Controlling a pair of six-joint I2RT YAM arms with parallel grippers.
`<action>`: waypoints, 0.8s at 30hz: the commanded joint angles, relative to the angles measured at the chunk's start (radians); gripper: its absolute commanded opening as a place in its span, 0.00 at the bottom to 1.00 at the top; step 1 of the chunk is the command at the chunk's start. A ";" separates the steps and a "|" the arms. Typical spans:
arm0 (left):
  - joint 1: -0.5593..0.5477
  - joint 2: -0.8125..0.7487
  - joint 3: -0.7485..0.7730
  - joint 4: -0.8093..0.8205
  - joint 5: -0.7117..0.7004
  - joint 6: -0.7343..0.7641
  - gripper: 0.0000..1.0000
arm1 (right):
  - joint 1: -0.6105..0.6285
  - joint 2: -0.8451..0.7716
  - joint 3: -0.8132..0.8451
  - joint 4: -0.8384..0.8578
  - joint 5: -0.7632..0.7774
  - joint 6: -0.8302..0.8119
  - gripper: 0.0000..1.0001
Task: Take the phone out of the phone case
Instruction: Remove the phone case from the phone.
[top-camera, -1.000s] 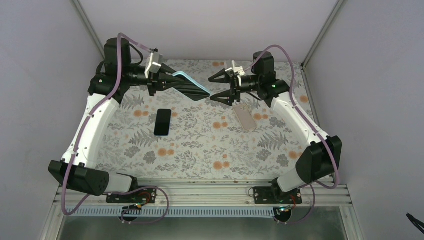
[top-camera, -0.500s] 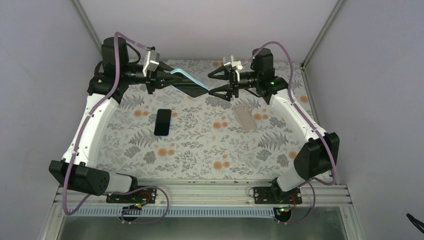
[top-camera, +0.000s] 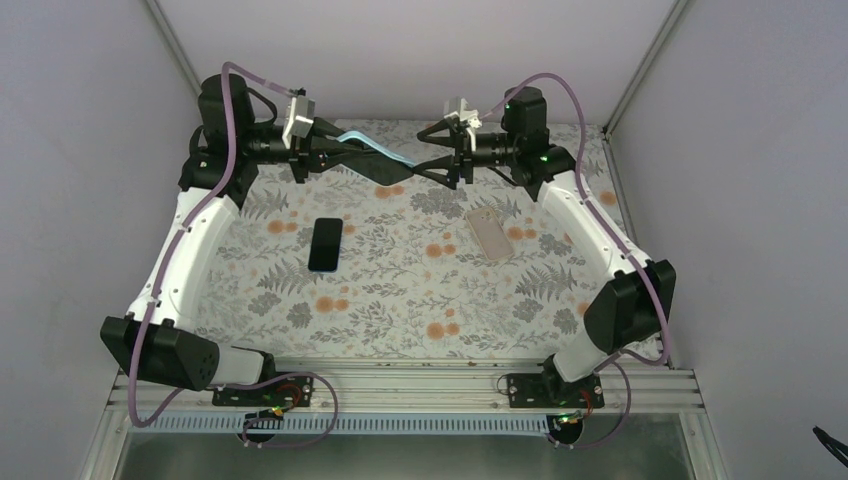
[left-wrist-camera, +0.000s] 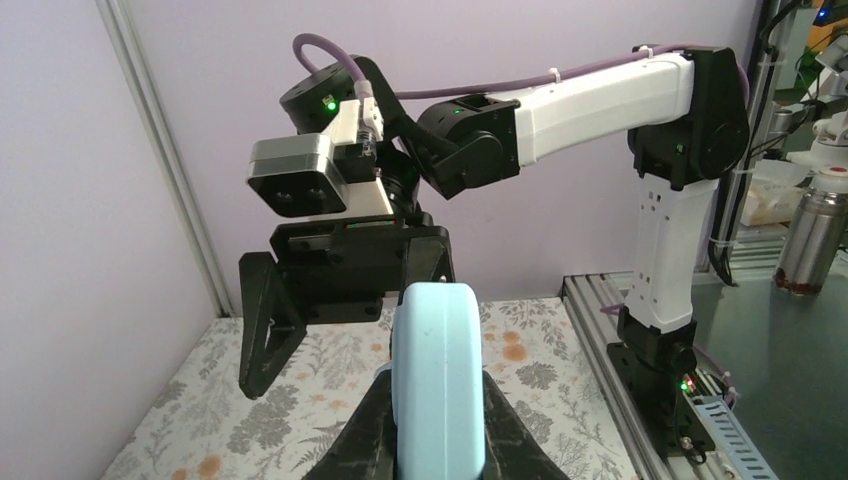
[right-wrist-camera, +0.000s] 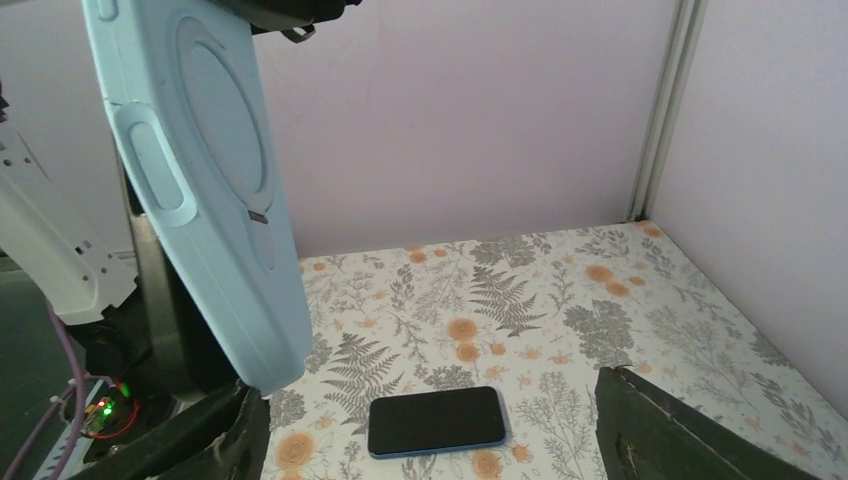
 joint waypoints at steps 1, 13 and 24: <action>-0.037 -0.006 -0.026 -0.015 0.259 -0.067 0.02 | 0.010 0.017 0.068 0.097 0.126 0.048 0.80; -0.060 -0.008 -0.037 -0.020 0.280 -0.060 0.02 | 0.012 0.048 0.113 0.108 0.158 0.051 0.80; -0.074 -0.004 -0.038 -0.024 0.293 -0.058 0.02 | 0.016 0.049 0.138 0.124 0.198 0.053 0.80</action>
